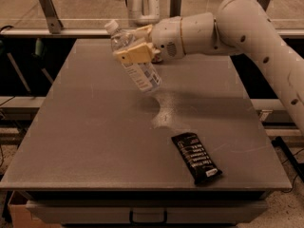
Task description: Place blue plastic bottle upright
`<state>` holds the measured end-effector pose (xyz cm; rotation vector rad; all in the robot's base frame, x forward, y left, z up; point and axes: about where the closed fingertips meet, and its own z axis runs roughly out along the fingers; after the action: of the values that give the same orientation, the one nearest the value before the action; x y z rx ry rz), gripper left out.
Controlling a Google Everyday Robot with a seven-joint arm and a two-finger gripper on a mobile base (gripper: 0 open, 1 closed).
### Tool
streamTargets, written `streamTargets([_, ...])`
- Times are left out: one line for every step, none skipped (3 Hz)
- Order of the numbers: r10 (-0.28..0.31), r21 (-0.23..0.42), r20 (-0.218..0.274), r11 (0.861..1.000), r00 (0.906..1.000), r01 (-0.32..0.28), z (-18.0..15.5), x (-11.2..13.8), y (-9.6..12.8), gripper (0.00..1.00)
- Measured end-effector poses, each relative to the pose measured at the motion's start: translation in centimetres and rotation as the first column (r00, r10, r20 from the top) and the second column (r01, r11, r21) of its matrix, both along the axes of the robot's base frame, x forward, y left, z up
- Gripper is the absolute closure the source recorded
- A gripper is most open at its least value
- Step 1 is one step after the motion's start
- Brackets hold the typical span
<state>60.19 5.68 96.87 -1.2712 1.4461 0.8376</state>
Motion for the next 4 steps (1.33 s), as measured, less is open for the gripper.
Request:
streamTargets([0.022,0.043,0.05,0.999,0.9985,-0.024,-0.3,-0.9,-2.2,1.0])
streamTargets([0.029,0.132,0.087,0.99,0.9958,-0.041,-0.5,-1.8,-4.9,1.0])
streamTargets([0.029,0.251,0.114,0.966,0.9931,-0.057,-0.6,-2.4,-7.2,1.0])
streamTargets([0.038,0.326,0.138,0.942,0.9896,-0.082,-0.6,-2.8,-8.9,1.0])
